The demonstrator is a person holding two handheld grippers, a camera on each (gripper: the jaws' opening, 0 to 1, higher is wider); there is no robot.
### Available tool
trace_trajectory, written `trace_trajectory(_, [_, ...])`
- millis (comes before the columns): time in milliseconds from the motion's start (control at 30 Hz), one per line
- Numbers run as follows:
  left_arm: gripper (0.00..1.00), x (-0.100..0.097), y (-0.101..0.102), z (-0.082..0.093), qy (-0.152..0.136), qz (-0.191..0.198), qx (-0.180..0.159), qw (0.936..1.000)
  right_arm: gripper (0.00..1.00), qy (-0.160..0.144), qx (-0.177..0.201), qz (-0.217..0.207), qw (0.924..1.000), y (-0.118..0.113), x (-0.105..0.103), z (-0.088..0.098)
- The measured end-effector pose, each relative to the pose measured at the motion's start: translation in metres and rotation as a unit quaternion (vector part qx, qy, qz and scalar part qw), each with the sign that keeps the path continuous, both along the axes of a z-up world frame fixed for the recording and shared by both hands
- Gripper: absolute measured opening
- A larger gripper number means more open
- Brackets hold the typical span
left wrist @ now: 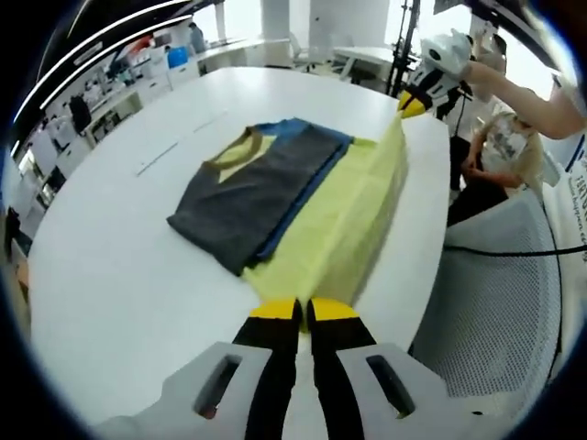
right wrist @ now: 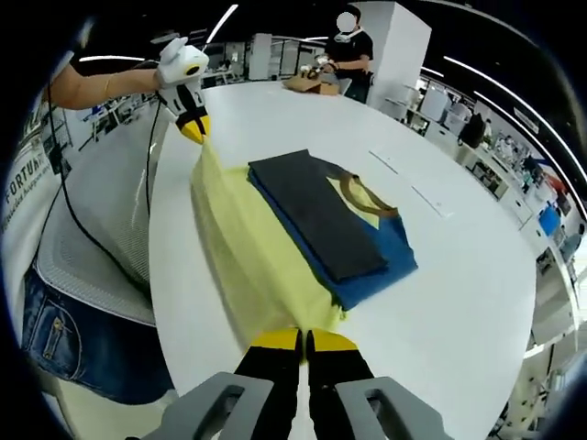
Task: Fold the garment on the visible template until the final outline fits inside the template.
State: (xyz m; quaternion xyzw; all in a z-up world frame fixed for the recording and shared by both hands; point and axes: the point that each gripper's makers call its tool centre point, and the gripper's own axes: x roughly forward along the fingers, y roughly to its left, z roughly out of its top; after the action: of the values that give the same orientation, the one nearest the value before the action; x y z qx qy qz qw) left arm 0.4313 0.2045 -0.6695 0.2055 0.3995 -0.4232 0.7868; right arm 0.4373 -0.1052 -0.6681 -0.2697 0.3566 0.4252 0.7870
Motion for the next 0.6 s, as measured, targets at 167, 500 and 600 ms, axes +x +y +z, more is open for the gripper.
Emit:
trace_trajectory(167, [0.01,0.01,-0.001,0.005,-0.007,0.002,0.0,1.0,0.0,-0.01,-0.005,0.001,0.9999,-0.001,0.011,0.004])
trace_trajectory(500, [0.01,0.036,-0.004,0.017,-0.025,-0.005,0.008,0.9997,0.0,-0.027,-0.011,0.001,0.9996,-0.001,0.033,0.012])
trace_trajectory(600, [0.01,0.047,-0.003,0.02,-0.035,-0.011,0.019,0.9992,0.0,-0.033,-0.013,0.0,0.9994,-0.002,0.04,0.015])
